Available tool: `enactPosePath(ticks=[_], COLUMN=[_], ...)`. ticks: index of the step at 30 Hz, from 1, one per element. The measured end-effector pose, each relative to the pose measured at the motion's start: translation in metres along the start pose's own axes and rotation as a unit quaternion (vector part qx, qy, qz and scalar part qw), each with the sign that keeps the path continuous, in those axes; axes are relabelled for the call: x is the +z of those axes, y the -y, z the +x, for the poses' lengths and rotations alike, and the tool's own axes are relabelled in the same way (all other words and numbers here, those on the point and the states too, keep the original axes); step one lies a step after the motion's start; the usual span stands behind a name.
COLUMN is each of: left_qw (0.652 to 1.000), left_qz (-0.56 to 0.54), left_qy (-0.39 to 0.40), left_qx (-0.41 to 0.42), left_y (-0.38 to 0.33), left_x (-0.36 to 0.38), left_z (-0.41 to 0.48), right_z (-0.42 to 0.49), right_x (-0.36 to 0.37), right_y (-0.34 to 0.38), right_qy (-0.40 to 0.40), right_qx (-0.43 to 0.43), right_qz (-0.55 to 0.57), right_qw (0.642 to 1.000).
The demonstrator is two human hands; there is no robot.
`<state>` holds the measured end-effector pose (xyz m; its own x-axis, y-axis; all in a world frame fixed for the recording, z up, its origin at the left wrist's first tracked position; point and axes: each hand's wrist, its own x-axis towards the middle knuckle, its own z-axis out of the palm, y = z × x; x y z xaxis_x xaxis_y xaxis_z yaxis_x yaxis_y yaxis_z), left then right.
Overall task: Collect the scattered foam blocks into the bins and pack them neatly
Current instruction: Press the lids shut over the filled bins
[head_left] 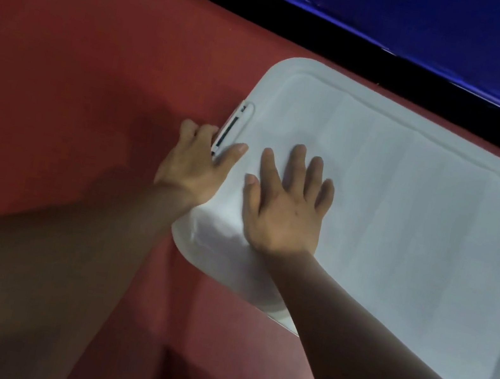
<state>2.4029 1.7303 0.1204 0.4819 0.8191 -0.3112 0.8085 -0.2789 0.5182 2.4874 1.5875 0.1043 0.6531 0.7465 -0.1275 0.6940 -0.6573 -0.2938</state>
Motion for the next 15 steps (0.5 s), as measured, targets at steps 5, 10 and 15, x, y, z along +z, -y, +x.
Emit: enactPosePath(ticks=[5,10,15], left_qw=[0.998,0.995,0.986], left_qz=[-0.017,0.052,0.134], left_qy=[0.047,0.041,0.041], left_qx=[0.030,0.074,0.093], left_y=[-0.0036,-0.0015,-0.0074], left_x=[-0.0006,0.0025,0.0004], left_z=[-0.0018,-0.0025,-0.0051], right_z=[-0.0014,-0.0034,-0.0024], right_x=[0.0007,0.0032,0.0007], right_y=[-0.0014,-0.0017,-0.0018], right_qy=[-0.010,-0.019,0.000], right_qx=[-0.004,-0.006,-0.008], right_qz=[0.014,0.014,0.010], right_qw=[1.000,1.000,1.000])
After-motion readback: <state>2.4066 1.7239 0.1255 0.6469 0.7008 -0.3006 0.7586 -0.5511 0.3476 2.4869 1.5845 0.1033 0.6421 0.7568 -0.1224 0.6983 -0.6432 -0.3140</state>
